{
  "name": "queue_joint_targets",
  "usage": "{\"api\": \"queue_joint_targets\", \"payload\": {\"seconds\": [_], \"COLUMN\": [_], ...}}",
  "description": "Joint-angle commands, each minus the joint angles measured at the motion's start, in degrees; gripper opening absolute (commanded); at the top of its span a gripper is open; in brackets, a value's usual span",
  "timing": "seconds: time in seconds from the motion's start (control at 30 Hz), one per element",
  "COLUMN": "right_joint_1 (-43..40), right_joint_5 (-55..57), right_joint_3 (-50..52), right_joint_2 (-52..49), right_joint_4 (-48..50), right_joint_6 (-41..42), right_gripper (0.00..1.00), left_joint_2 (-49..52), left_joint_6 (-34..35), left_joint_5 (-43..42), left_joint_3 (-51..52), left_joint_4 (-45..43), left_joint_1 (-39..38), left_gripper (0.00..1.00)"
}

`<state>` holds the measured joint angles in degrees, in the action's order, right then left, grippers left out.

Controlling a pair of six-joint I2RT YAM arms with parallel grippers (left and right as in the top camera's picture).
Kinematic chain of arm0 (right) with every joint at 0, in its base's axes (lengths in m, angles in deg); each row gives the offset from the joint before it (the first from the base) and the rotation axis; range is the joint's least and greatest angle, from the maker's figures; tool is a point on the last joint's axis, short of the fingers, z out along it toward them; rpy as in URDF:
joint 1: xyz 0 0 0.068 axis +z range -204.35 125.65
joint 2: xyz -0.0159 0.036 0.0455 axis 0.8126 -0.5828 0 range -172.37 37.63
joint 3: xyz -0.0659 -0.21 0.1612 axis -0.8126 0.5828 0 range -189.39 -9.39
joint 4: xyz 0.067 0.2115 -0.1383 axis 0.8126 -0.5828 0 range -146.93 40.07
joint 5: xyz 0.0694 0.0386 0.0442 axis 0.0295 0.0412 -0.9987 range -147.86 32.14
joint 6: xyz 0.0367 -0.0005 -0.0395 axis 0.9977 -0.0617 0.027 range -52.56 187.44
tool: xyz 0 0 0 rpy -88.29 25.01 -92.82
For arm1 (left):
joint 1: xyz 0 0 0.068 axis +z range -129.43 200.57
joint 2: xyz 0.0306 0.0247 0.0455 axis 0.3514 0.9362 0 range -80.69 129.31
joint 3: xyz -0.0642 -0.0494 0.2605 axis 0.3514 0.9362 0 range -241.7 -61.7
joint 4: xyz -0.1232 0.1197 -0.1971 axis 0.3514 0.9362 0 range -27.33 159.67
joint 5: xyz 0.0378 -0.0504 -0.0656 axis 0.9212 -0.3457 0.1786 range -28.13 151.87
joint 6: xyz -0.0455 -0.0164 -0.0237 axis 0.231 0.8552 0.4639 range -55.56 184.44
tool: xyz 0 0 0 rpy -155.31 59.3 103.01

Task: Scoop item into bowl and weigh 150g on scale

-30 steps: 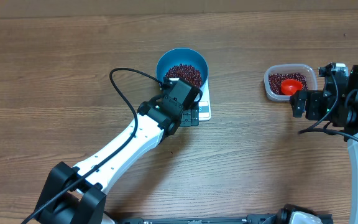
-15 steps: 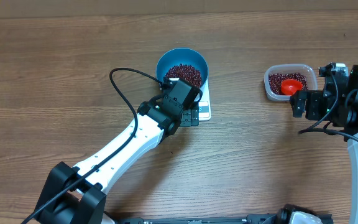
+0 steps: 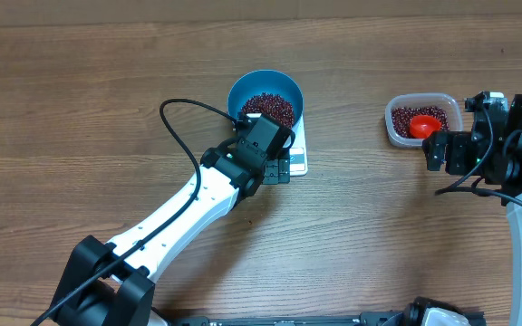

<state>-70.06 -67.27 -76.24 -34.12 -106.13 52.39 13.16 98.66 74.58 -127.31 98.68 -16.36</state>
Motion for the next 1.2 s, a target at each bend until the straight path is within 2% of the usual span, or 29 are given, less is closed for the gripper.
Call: {"api": "queue_joint_targets", "payload": {"seconds": [0.0, 0.23, 0.47, 0.57, 0.87, 0.97, 1.03, 1.17], "right_joint_1": [0.26, 0.26, 0.26, 0.26, 0.26, 0.26, 0.26, 0.26], "right_joint_5": [0.57, 0.57, 0.57, 0.57, 0.59, 0.59, 0.59, 0.59], "right_joint_3": [-1.49, -1.49, -1.49, -1.49, -1.49, -1.49, -1.49, -1.46], "right_joint_2": [-0.17, -0.17, -0.17, -0.17, -0.17, -0.17, -0.17, -0.17], "right_joint_4": [0.11, 0.11, 0.11, 0.11, 0.11, 0.11, 0.11, 0.11], "right_joint_6": [-0.24, -0.24, -0.22, -0.22, -0.22, -0.24, -0.24, -0.24], "right_gripper": [1.0, 1.0, 1.0, 1.0, 1.0, 1.0, 1.0, 1.0], "left_joint_2": [-1.2, -13.09, -28.65, -38.62, -66.36, -75.38, -82.51, -88.43], "left_joint_6": [0.52, -0.72, -14.27, -14.97, -15.87, -21.86, -28.59, -30.88], "left_joint_5": [1.2, 1.99, 5.16, 6.05, 5.66, 3.96, 1.33, -1.22], "left_joint_3": [-0.11, -0.11, 3.72, 10.75, 35.21, 42.49, 48.61, 54.23], "left_joint_4": [0.7, 10.27, 13.35, 12.41, -4.24, -12.44, -20.48, -27.8], "left_joint_1": [1.18, 5.97, 7.04, 7.04, 7.04, 7.04, 7.85, 10.75], "left_gripper": [1.0, 0.99, 1.0, 1.0, 1.0, 1.0, 0.99, 1.0]}}
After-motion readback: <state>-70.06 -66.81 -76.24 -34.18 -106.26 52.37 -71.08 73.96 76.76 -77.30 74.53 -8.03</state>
